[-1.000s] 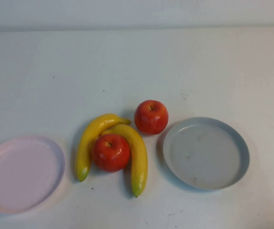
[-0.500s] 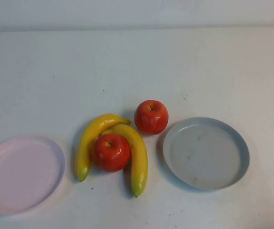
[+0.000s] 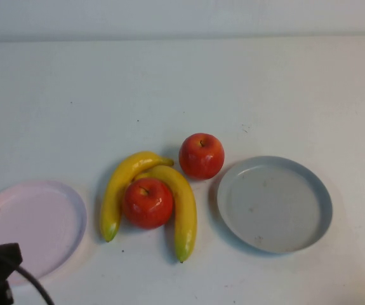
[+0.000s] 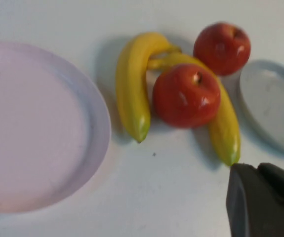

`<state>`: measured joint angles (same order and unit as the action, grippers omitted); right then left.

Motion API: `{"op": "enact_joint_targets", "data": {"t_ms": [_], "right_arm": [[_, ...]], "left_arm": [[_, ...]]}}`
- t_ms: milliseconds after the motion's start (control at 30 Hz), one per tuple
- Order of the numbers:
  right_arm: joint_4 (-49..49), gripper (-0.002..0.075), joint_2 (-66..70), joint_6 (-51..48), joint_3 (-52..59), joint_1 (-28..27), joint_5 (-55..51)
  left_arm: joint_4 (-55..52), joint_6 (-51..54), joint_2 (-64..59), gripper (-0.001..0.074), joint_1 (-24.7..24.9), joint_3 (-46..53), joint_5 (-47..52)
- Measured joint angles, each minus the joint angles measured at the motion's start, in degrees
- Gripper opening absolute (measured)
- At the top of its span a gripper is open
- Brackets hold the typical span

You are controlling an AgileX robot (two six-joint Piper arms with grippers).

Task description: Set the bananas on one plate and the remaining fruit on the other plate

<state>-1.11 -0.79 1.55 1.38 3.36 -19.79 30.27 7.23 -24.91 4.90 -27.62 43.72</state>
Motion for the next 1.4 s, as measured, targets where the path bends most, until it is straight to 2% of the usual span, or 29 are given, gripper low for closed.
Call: {"op": "enact_joint_targets", "data": {"t_ms": [200, 467, 567, 833, 1000, 1100, 1200, 1300, 1400], "right_arm": [[0.00, -0.0016, 0.00, 0.00, 0.00, 0.00, 0.00], [0.00, -0.0016, 0.00, 0.00, 0.00, 0.00, 0.00], [0.00, -0.0016, 0.00, 0.00, 0.00, 0.00, 0.00], [0.00, -0.0015, 0.00, 0.00, 0.00, 0.00, 0.00], [0.00, -0.0016, 0.00, 0.00, 0.00, 0.00, 0.00], [0.00, -0.0016, 0.00, 0.00, 0.00, 0.00, 0.00], [0.00, -0.0017, 0.00, 0.00, 0.00, 0.00, 0.00], [0.00, -0.0017, 0.00, 0.00, 0.00, 0.00, 0.00], [0.00, -0.0017, 0.00, 0.00, 0.00, 0.00, 0.00]], "left_arm": [[-4.46, 8.86, -15.86, -0.0005, 0.00, -10.87, 11.20], [-6.93, 11.92, -34.64, -0.0005, 0.65, -22.67, 15.04], [-9.18, 11.80, -40.07, -0.0005, 4.35, -26.92, 15.31], [-18.58, 2.44, -53.35, -0.0005, 20.72, -37.70, 16.59], [-21.32, -0.28, -60.99, -0.0005, 28.94, -43.71, 17.69], [-25.17, -2.39, -64.28, -0.0005, 32.29, -47.14, 19.48], [-27.96, -3.07, -66.49, 0.0003, 33.51, -49.93, 20.83], [-29.36, -3.07, -68.16, 0.0090, 33.64, -51.40, 22.23], [-31.10, -3.07, -69.57, 0.0267, 33.64, -51.80, 22.58]]}}
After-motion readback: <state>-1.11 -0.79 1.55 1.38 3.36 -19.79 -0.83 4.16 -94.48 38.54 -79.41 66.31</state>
